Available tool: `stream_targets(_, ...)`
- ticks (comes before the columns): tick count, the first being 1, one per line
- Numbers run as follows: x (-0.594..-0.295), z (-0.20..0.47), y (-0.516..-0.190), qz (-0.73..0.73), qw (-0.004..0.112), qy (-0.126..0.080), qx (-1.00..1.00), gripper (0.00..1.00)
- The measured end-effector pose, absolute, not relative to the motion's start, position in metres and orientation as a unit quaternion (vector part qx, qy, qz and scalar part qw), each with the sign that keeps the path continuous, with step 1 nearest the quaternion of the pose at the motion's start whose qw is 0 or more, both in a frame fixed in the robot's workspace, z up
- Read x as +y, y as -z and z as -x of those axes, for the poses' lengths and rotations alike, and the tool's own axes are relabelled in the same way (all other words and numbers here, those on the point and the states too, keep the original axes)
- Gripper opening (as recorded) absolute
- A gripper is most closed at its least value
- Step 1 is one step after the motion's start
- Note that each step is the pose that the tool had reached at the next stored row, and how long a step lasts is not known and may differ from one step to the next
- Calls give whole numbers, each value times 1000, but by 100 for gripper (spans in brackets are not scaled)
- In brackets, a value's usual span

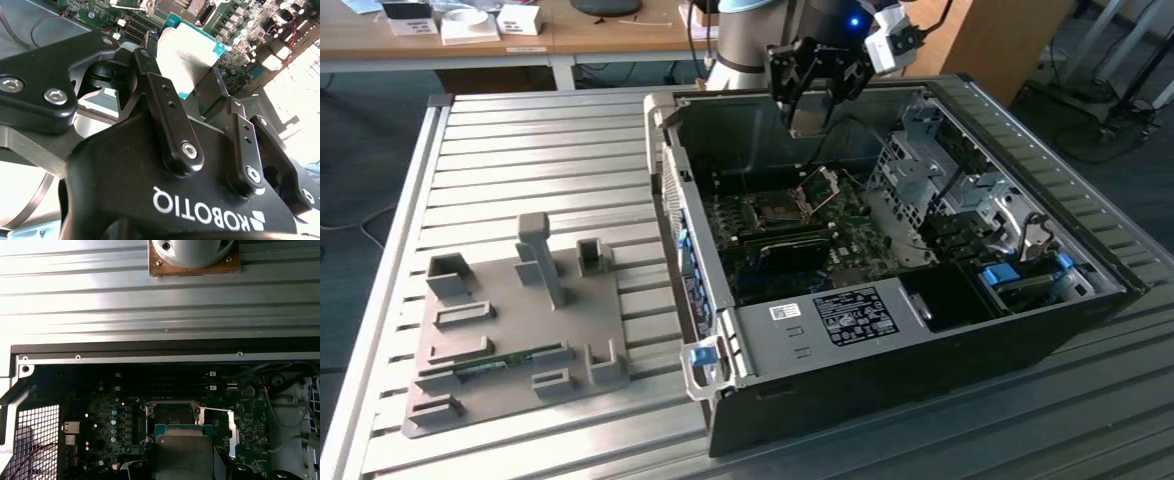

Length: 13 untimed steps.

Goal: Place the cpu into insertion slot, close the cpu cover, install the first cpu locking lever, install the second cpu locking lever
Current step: 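Place the cpu into insertion slot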

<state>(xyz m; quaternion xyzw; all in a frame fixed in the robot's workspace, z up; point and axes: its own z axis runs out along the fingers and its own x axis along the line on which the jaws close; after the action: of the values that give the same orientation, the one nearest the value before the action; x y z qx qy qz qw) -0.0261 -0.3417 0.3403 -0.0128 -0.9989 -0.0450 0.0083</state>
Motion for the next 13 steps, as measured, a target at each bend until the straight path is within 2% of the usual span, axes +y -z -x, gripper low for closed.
stream_targets(13,-342,26,-331,13,8,45,-999,54)
